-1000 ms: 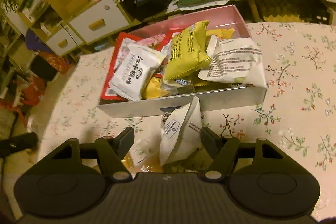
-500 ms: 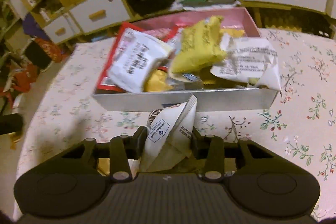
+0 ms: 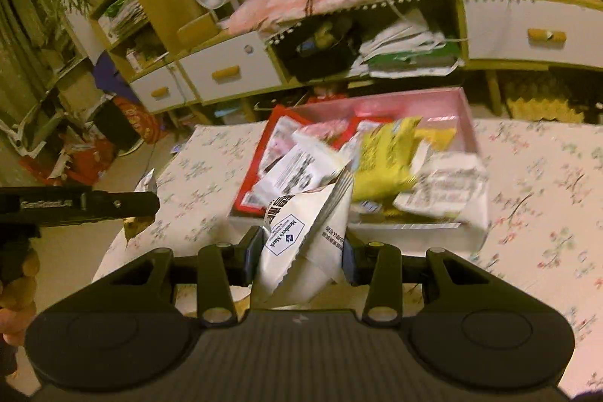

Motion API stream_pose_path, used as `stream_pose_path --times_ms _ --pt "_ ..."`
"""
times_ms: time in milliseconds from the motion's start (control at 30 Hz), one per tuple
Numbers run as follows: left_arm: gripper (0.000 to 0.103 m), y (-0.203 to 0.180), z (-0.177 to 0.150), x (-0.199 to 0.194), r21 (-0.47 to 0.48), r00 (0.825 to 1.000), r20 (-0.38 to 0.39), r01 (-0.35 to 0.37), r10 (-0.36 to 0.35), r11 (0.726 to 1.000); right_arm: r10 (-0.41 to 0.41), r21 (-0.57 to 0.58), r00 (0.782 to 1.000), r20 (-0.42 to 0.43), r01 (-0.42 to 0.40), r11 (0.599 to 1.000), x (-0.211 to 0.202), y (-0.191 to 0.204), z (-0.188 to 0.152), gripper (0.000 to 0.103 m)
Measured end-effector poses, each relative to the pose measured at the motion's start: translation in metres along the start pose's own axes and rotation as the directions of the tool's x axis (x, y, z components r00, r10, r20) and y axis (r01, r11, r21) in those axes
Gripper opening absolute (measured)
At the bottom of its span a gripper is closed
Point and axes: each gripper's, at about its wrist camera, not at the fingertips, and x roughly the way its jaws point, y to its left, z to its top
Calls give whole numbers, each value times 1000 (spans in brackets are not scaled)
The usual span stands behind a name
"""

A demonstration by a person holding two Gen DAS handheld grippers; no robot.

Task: Organize snacks
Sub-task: 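Carry both packets over the pink box and open both tools to drop them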

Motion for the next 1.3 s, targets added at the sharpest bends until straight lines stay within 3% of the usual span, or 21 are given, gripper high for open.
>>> stream_pose_path --times_ms 200,367,533,600,733,933,1100,1300 --pt "44 -10 16 28 -46 998 -3 58 -58 997 -43 -32 998 35 44 999 2 -2 15 39" --pt "44 -22 37 48 -26 997 60 54 -52 998 -91 -89 993 77 98 991 9 -1 32 39" --pt "44 -21 50 76 -69 995 66 76 -72 995 -88 -111 994 63 95 989 27 -2 41 39" --pt "44 -26 54 83 -44 995 74 73 -69 996 -87 -110 994 65 94 989 33 -4 47 39" --pt "44 -31 55 96 -5 997 69 26 -25 1000 -57 -28 996 73 59 998 44 -18 62 39" --pt "44 -31 61 107 -43 994 67 94 -91 995 -34 138 994 103 19 990 57 -50 77 39" --pt "44 -54 63 120 -7 987 84 135 -134 991 -86 247 990 111 56 967 58 -83 78 39" --pt "46 -62 58 139 -4 992 52 114 -114 993 -136 301 987 81 106 948 71 -99 66 40"
